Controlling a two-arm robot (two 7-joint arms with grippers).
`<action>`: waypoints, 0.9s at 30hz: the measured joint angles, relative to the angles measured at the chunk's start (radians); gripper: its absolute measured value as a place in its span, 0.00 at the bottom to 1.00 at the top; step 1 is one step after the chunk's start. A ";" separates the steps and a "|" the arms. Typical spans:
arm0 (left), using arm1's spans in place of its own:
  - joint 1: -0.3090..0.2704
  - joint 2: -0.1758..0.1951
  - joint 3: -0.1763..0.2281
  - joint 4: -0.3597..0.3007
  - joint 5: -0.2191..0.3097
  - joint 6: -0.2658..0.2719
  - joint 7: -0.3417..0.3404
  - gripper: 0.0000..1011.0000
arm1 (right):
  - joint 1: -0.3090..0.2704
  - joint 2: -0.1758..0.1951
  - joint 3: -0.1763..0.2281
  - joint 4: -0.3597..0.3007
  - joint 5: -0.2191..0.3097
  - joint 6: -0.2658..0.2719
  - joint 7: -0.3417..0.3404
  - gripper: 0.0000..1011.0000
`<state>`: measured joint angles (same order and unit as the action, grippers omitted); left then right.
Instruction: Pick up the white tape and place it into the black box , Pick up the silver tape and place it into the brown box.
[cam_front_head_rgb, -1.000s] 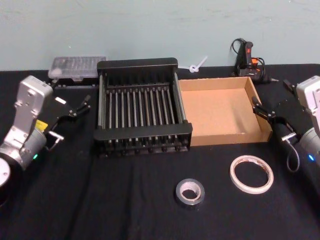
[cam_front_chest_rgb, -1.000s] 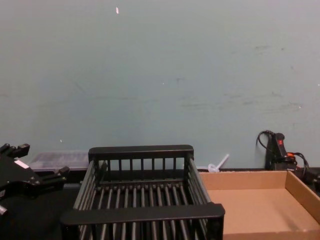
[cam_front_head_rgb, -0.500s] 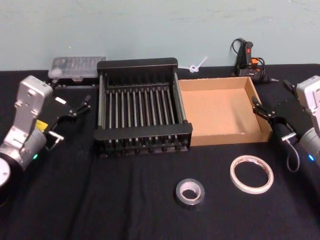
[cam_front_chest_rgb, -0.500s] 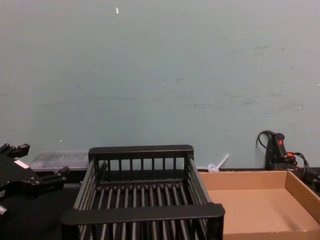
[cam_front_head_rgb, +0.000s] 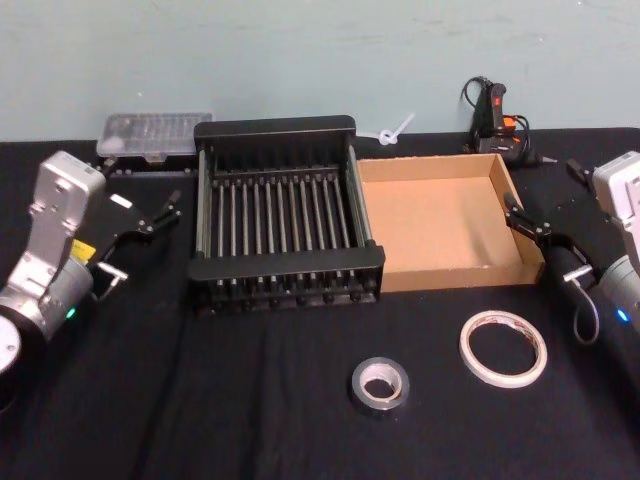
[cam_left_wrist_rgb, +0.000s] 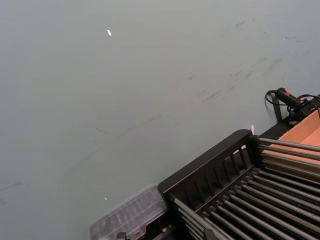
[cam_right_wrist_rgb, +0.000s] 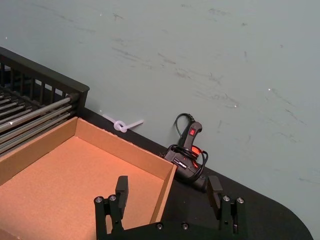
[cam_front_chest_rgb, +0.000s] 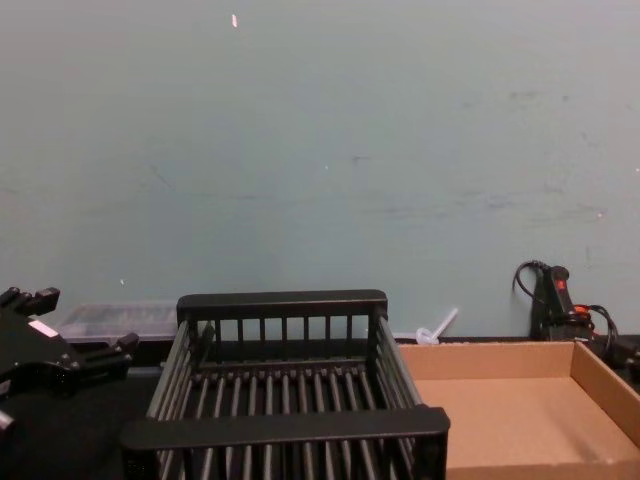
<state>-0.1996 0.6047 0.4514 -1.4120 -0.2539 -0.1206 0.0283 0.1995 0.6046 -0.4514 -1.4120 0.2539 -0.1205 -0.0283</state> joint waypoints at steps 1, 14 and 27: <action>0.000 0.000 0.000 0.000 0.000 0.000 0.000 0.99 | 0.000 0.000 0.000 0.000 0.000 0.000 0.000 0.99; 0.000 0.000 0.000 0.000 0.000 0.000 0.000 0.99 | -0.021 -0.001 0.039 -0.035 0.022 0.024 0.061 0.99; 0.000 0.000 0.000 0.000 0.000 0.000 0.000 0.99 | -0.152 0.070 0.138 -0.220 0.096 0.112 0.110 0.99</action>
<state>-0.1996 0.6047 0.4514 -1.4120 -0.2539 -0.1205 0.0283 0.0476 0.6745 -0.3135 -1.6321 0.3501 -0.0080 0.0813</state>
